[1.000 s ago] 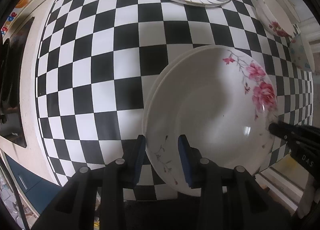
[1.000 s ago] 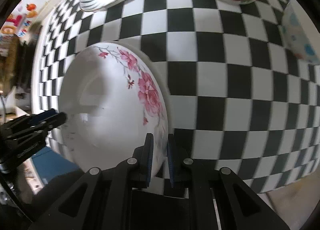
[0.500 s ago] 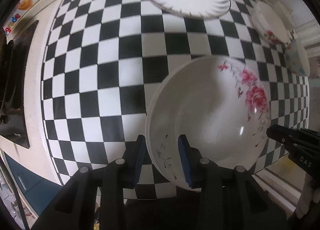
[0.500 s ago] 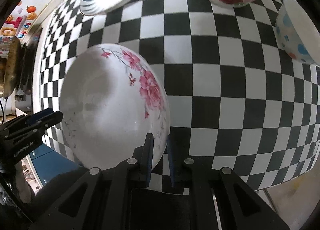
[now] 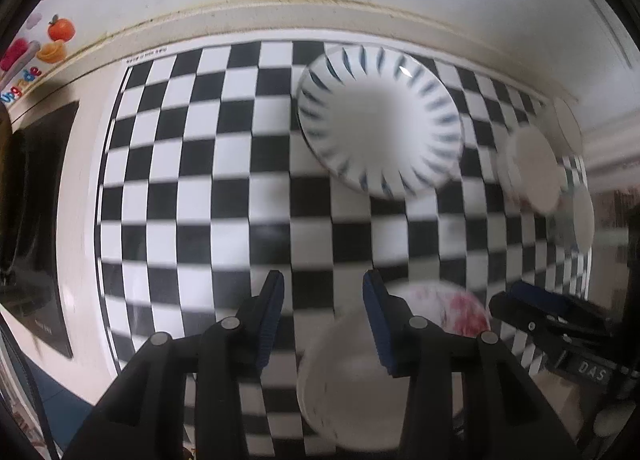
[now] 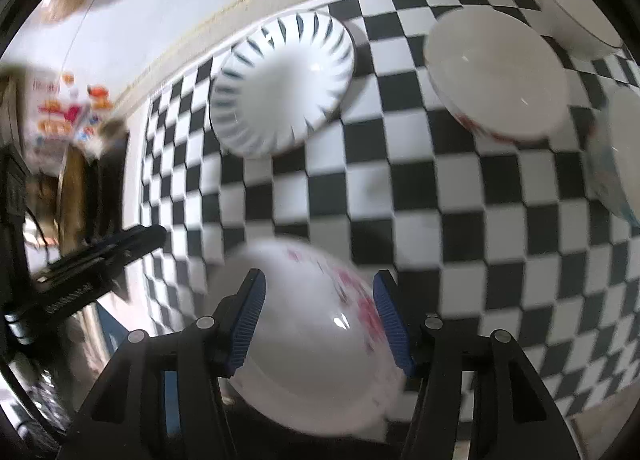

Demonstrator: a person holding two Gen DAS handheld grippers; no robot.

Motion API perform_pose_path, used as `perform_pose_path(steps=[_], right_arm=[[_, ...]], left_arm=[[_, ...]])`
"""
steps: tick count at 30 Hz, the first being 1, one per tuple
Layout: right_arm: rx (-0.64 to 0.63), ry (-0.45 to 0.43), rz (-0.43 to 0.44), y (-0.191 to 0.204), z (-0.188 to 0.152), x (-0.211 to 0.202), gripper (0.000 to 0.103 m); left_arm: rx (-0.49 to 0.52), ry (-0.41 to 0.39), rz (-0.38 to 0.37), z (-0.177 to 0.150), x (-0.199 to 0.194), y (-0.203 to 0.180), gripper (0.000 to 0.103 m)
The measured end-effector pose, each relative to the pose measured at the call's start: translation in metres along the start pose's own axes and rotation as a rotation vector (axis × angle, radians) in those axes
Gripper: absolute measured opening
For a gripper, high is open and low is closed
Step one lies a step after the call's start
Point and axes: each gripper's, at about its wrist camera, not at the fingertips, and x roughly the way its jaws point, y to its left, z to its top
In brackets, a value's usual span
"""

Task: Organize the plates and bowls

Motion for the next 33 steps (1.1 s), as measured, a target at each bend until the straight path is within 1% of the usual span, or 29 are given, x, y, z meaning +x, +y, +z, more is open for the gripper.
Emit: perform_pose_path(steps=[2, 4, 6, 9, 12, 18, 19, 21, 23, 24, 25, 26, 27, 29, 33], right_arm=[[0.017, -0.009, 0.010, 0.002, 0.021, 0.003, 0.059], [0.022, -0.028, -0.003, 0.005, 0.041, 0.007, 0.059], [0.022, -0.043, -0.021, 0.010, 0.066, 0.012, 0.059], [0.028, -0.052, -0.043, 0.011, 0.098, 0.025, 0.059], [0.035, -0.041, -0.090, 0.009, 0.131, 0.039, 0.059], [0.028, 0.010, -0.130, 0.000, 0.167, 0.064, 0.059], [0.026, 0.017, -0.134, -0.001, 0.172, 0.068, 0.058], [0.026, 0.038, -0.141, -0.003, 0.181, 0.078, 0.055], [0.032, 0.060, -0.150, -0.004, 0.187, 0.088, 0.043], [0.034, 0.071, -0.161, -0.006, 0.189, 0.093, 0.041], [0.035, 0.074, -0.173, -0.007, 0.190, 0.096, 0.038], [0.030, 0.070, -0.179, -0.007, 0.190, 0.096, 0.032], [0.019, 0.063, -0.200, -0.007, 0.190, 0.096, 0.031], [0.007, 0.049, -0.188, -0.010, 0.188, 0.094, 0.027], [0.018, 0.041, -0.159, -0.017, 0.183, 0.091, 0.025]], left_arm=[[-0.009, 0.007, 0.001, 0.022, 0.009, 0.003, 0.038], [-0.013, 0.015, 0.003, 0.038, 0.020, 0.005, 0.038], [-0.013, 0.034, 0.007, 0.056, 0.030, 0.010, 0.038], [-0.021, 0.074, -0.008, 0.081, 0.053, 0.017, 0.038], [-0.031, 0.103, -0.015, 0.098, 0.070, 0.022, 0.038], [-0.047, 0.119, -0.047, 0.124, 0.090, 0.028, 0.038], [-0.042, 0.122, -0.047, 0.126, 0.093, 0.027, 0.038], [-0.018, 0.128, -0.049, 0.130, 0.099, 0.024, 0.038], [0.009, 0.131, -0.065, 0.130, 0.105, 0.021, 0.029], [0.016, 0.128, -0.079, 0.129, 0.106, 0.021, 0.029], [0.020, 0.122, -0.073, 0.128, 0.105, 0.020, 0.029], [0.020, 0.118, -0.067, 0.127, 0.104, 0.020, 0.029], [0.016, 0.116, -0.067, 0.126, 0.103, 0.021, 0.029], [0.008, 0.113, -0.063, 0.125, 0.102, 0.022, 0.028], [0.011, 0.103, -0.050, 0.120, 0.100, 0.017, 0.029]])
